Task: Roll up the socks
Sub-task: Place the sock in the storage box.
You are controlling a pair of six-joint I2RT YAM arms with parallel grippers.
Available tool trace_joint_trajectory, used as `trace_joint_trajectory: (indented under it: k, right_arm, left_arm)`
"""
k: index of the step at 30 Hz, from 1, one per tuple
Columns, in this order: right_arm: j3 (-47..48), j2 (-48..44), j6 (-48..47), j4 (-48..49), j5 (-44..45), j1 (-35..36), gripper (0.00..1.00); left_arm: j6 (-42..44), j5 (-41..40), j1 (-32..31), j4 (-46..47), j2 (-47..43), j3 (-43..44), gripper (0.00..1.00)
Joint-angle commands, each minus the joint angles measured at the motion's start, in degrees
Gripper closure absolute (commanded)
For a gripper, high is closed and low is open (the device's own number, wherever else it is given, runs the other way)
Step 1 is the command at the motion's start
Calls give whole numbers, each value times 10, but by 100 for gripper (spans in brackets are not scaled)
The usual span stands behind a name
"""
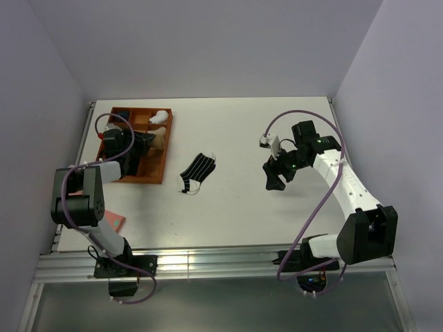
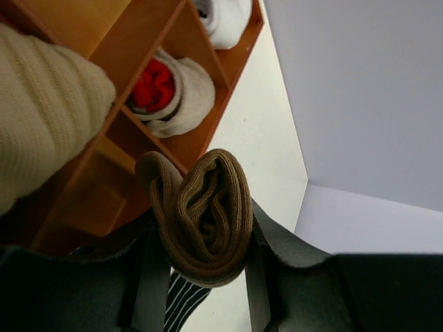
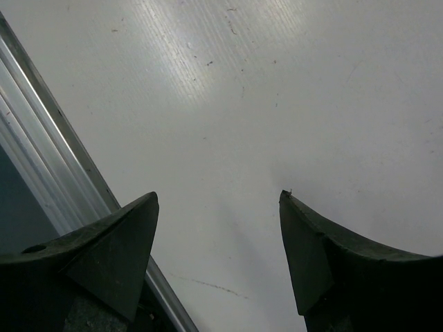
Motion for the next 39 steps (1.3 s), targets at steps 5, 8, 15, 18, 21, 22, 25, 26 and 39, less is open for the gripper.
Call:
trace_joint_trajectory:
  k: [5, 8, 15, 18, 21, 22, 25, 26, 39]
  right_arm:
    - [-7, -6, -18, 1, -6, -8, 22]
    - [-11, -7, -20, 0, -6, -10, 22]
    - [-16, -8, -27, -1, -8, -15, 22]
    - [-18, -7, -28, -2, -8, -16, 23]
    - [-19, -6, -30, -1, -10, -18, 22]
    - [-19, -4, -30, -1, -10, -19, 22]
    - [-20, 0, -30, -1, -11, -20, 22]
    - [-21, 1, -31, -2, -11, -20, 22]
    - [-13, 9, -37, -15, -5, -22, 23]
  left_arm:
    - [-1, 26, 5, 26, 42, 10, 100]
    - [0, 19, 8, 7, 49, 16, 100]
    - [16, -26, 7, -117, 69, 76, 100]
    - [18, -56, 7, -182, 75, 106, 100]
    - [28, -73, 7, -235, 93, 134, 100]
    - [32, -77, 7, -249, 97, 142, 100]
    - [44, -87, 5, -293, 119, 166, 100]
    - [49, -92, 2, -316, 124, 180, 100]
    - [139, -121, -20, -529, 215, 316, 100]
